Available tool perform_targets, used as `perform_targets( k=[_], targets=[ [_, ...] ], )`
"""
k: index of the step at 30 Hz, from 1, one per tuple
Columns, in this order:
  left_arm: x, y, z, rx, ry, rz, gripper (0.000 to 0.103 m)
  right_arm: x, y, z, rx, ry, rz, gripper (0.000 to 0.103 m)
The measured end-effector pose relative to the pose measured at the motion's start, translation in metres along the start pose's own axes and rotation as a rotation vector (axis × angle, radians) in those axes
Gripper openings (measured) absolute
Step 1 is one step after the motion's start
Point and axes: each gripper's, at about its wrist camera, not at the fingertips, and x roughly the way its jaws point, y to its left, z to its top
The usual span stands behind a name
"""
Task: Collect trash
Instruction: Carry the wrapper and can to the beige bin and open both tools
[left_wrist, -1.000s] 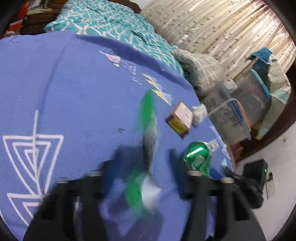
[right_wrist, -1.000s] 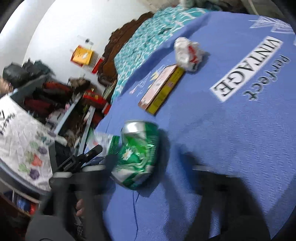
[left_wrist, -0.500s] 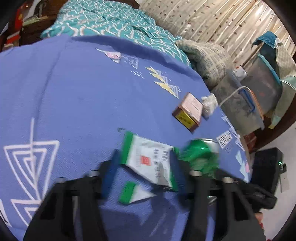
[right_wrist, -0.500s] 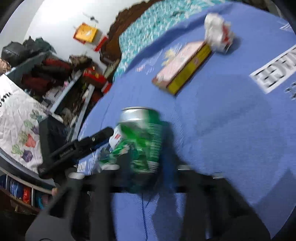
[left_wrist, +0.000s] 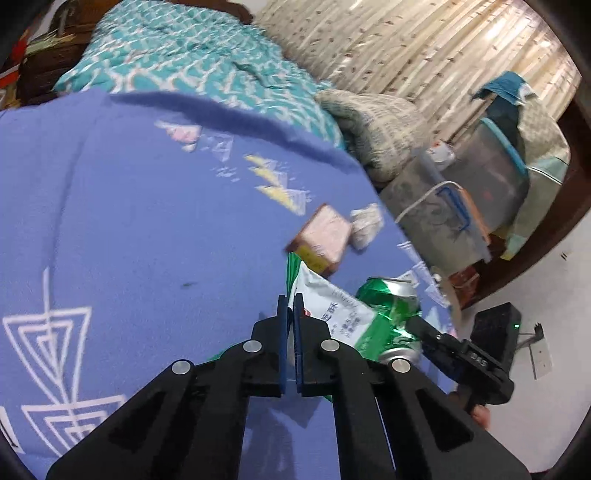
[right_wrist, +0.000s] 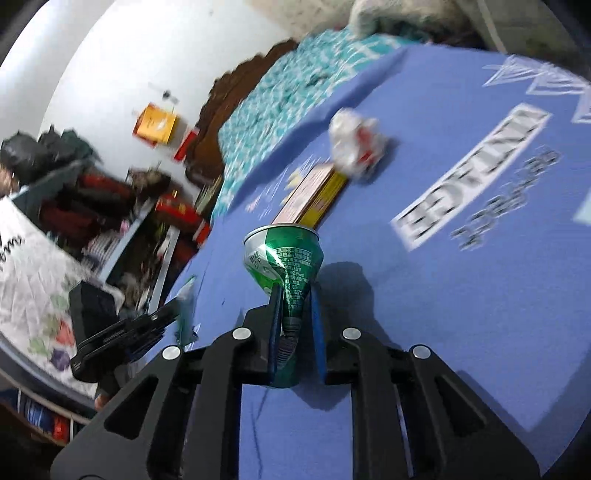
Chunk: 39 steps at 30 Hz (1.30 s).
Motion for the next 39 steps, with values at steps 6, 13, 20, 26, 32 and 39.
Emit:
perform_targets(
  k=[6,13,20,26,32,39],
  targets=[
    [0.04,-0.067,0.012,0.121,0.066,-0.047,0.003,-0.052,-0.033,0.009,0.037,-0.122,-0.034,0.018],
    [0.135,-0.177,0.013,0.292,0.22,-0.111,0.003,-0.126,-0.106,0.023,0.143,-0.275,-0.078,0.018],
    [0.232,-0.306,0.01,0.467,0.332,-0.183,0.003,-0.214,-0.186,0.062,0.244,-0.464,-0.163,0.018],
    [0.313,-0.398,0.009,0.56,0.383,-0.196,0.003,-0.255,-0.239,0.101,0.285,-0.548,-0.253,0.017],
    [0.367,-0.439,0.011,0.547,0.376,-0.166,0.034,-0.247,-0.275,0.114,0.349,-0.558,-0.301,0.042],
    [0.371,-0.432,0.004,0.562,0.377,-0.147,0.058,-0.248,-0.272,0.097,0.359,-0.665,-0.351,0.073]
  ],
)
